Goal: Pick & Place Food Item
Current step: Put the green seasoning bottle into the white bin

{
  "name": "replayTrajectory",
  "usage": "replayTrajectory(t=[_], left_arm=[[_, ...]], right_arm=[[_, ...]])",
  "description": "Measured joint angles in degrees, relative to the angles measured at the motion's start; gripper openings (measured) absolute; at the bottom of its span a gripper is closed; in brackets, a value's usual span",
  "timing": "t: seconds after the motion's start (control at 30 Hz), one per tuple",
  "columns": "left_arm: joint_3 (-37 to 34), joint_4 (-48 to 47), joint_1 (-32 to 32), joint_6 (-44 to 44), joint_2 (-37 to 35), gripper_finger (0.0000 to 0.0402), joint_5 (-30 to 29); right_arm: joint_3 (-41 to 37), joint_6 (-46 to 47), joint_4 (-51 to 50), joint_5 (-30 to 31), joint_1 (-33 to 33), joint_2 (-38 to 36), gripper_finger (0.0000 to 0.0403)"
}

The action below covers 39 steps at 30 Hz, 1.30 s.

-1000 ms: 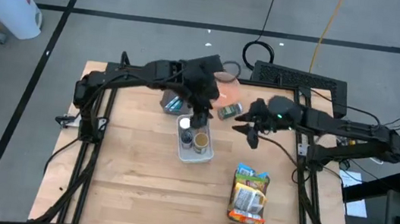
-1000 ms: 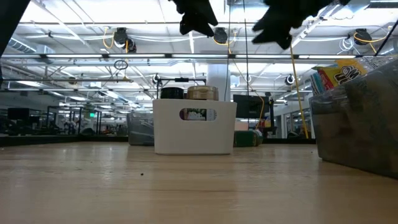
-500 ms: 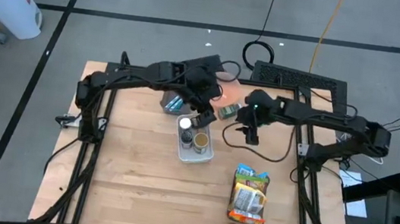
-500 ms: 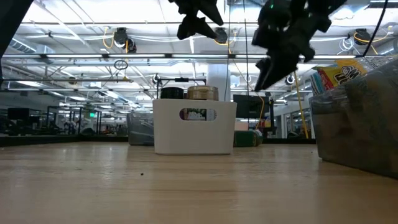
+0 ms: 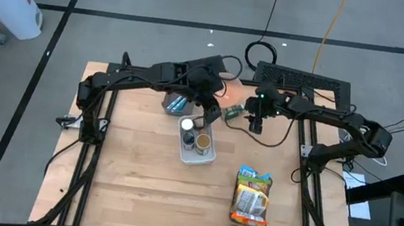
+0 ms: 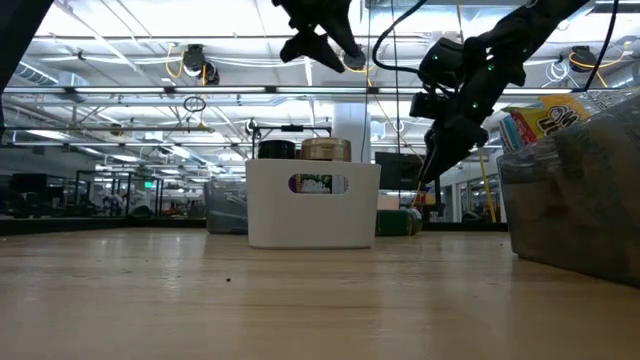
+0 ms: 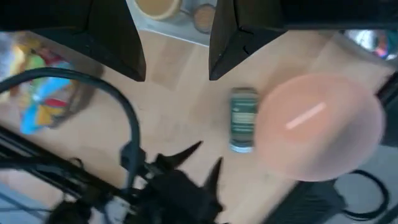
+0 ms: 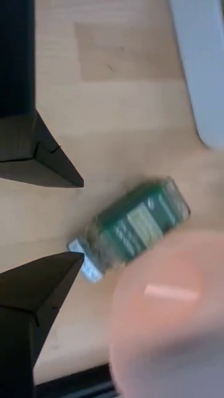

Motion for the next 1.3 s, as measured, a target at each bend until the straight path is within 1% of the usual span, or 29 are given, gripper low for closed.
replayTrajectory(t=[0.1,0.2,0.27,0.33,0.4,0.5,0.57,0.67,0.77,0.97,1.1,1.17,1.23,1.3], left_arm=[[0.01,-0.27,1.73,-0.76,0.79,0.0184,-0.43],[-0.89,-0.33,3.12,0.18,2.19,0.0184,-0.44],[-2.79,-0.06,3.95,1.21,2.42,0.0184,0.59],[-5.28,2.97,4.31,1.14,2.71,0.0184,2.94],[-7.42,4.68,4.68,-0.42,2.96,0.0184,6.08],[-10.29,9.54,4.63,-2.62,3.83,0.0184,8.91],[-11.88,12.13,4.47,-3.71,4.44,0.0184,9.32],[-12.26,15.29,4.36,-3.89,5.35,0.0184,9.95],[-12.24,16.84,4.35,-3.37,5.97,0.0184,10.85],[-12.2,14.07,4.71,-3.25,5.66,0.0184,12.6],[-12.2,10.51,4.84,0.4,3.55,0.0184,14.83],[-12.2,6.84,5.17,2.02,1.72,0.0184,14.75],[-12.2,3.83,5.74,3.27,-0.85,0.0184,14.09],[-12.2,1.07,6.19,3.77,-3.24,0.0184,12.67]], right_arm=[[0.0,4.3,1.12,-0.31,-1.34,-0.05,0.0172],[-0.02,10.08,0.88,-5.46,-2.43,-1.09,0.0167],[-0.02,13.32,1.25,-9.01,-2.7,-2.04,0.0164],[-0.02,15.77,0.93,-8.95,-2.7,-3.21,0.0161],[-0.04,17.0,1.02,-7.06,-2.65,-4.51,0.0159],[-0.02,15.32,1.0,-4.05,-2.99,-5.25,0.0158],[-0.02,11.02,0.97,-3.93,-3.16,-5.13,0.0158],[-0.02,4.27,1.08,-4.19,-3.1,-3.77,0.0156],[-0.02,2.15,1.78,-4.11,-3.95,-1.45,0.0155],[-0.13,3.9,1.37,-4.45,-6.47,1.83,0.0156],[-0.04,3.85,1.84,-4.43,-6.52,1.46,0.0168],[0.0,5.14,1.86,-4.53,-6.65,0.65,0.0177],[0.11,7.8,1.73,-6.34,-7.25,-0.04,0.019],[0.11,11.12,0.72,-10.3,-8.17,-0.28,0.0205]])
